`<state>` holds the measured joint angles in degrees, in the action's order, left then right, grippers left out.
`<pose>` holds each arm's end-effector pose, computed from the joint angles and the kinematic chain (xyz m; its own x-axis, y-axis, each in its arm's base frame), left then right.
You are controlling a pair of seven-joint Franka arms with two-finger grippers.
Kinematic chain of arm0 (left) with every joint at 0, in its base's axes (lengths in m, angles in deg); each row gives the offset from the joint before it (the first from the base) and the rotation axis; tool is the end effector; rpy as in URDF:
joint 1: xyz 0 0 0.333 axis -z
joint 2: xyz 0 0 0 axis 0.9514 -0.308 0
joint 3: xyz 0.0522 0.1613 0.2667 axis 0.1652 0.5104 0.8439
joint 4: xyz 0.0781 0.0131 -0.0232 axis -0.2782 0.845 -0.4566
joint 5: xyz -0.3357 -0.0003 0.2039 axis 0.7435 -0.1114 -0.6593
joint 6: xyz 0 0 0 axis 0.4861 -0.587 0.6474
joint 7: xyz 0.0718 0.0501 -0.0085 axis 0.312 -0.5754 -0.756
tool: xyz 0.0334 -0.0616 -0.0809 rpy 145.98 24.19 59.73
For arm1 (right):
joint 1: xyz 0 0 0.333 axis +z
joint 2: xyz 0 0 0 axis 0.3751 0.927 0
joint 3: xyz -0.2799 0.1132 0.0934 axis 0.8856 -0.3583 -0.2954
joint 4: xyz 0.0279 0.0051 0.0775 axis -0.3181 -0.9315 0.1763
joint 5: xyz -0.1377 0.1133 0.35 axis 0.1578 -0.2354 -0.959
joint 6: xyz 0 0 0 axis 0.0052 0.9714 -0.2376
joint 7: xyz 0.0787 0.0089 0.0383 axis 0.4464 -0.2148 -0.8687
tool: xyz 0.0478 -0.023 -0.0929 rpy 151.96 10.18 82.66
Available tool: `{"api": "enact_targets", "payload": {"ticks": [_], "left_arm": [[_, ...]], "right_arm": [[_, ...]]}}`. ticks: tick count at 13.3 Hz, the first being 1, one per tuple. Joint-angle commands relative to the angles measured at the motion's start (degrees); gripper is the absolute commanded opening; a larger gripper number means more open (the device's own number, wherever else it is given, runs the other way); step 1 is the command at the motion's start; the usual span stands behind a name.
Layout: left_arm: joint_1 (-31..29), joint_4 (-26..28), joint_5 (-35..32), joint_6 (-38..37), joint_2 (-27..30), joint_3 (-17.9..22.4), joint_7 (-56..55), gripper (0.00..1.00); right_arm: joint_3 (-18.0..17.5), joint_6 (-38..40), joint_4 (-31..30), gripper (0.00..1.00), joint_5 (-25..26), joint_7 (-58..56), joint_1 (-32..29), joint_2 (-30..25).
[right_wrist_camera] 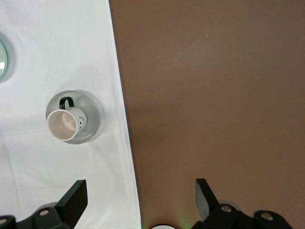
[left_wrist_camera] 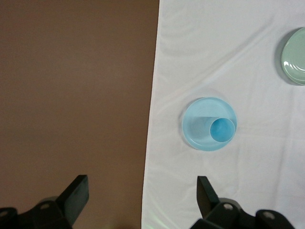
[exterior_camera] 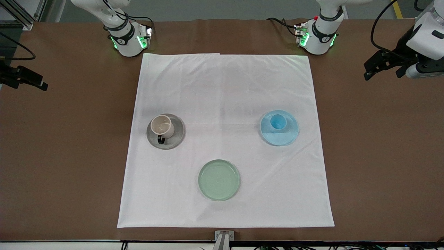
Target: Place blue cup in blue plate and white mug in gray plate
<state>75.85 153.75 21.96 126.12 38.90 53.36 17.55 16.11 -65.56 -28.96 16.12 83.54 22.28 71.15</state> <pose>0.5105 -0.0815 0.6570 0.9969 0.0695 0.0374 0.0696 -0.9976 -0.0031 0.5310 -0.0447 0.6426 0.9919 -0.1079 -0.0674 -0.1110 -0.9929 -0.0428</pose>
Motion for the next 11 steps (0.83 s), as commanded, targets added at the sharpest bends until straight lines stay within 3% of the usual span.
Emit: {"api": "enact_targets", "payload": {"ticks": [1,11], "left_arm": [[0.3,0.5,-1.2,1.1,0.0,0.1,0.9,1.00],[0.3,0.5,-1.2,4.0,-1.2,0.1,0.9,1.00]], "right_arm": [[-1.3,0.1,-1.9,1.00,-0.3,-0.4,-1.2,-3.2],[-3.1,1.7,-0.2,1.00,3.0,-3.6,-2.3,-3.3]]}}
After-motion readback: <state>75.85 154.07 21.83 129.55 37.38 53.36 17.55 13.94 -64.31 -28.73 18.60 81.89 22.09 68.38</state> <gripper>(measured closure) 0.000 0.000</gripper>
